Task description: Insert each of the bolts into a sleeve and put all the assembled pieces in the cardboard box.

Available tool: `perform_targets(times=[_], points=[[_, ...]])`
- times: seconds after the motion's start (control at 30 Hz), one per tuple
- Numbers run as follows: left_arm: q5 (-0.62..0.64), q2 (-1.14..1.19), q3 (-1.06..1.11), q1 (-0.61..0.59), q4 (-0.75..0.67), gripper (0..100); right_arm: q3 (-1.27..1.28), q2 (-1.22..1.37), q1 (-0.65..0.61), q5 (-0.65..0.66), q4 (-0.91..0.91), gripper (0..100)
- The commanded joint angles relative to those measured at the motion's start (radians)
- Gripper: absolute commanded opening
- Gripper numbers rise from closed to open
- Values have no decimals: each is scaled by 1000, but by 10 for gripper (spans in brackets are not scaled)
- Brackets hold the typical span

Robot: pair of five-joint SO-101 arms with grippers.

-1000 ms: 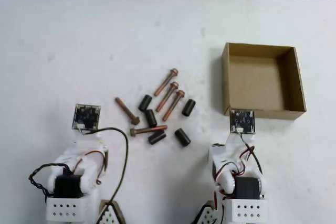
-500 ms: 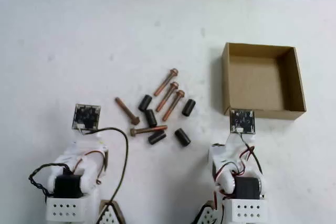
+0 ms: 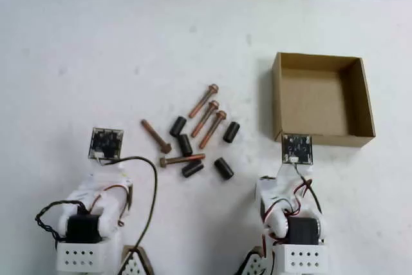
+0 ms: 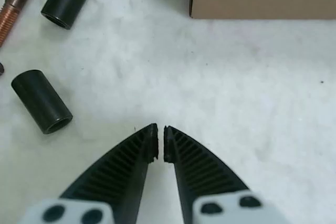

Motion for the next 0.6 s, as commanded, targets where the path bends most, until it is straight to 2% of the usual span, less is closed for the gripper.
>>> perform_targets(times=[0.0, 0.43, 0.57], points=[[12, -5, -2, -5, -20, 23, 9, -5, -4, -8, 1, 18], [12, -5, -2, -5, -20, 23, 9, -5, -8, -6, -4, 18], [12, -5, -2, -5, -20, 23, 9, -5, -8, -6, -64, 18]])
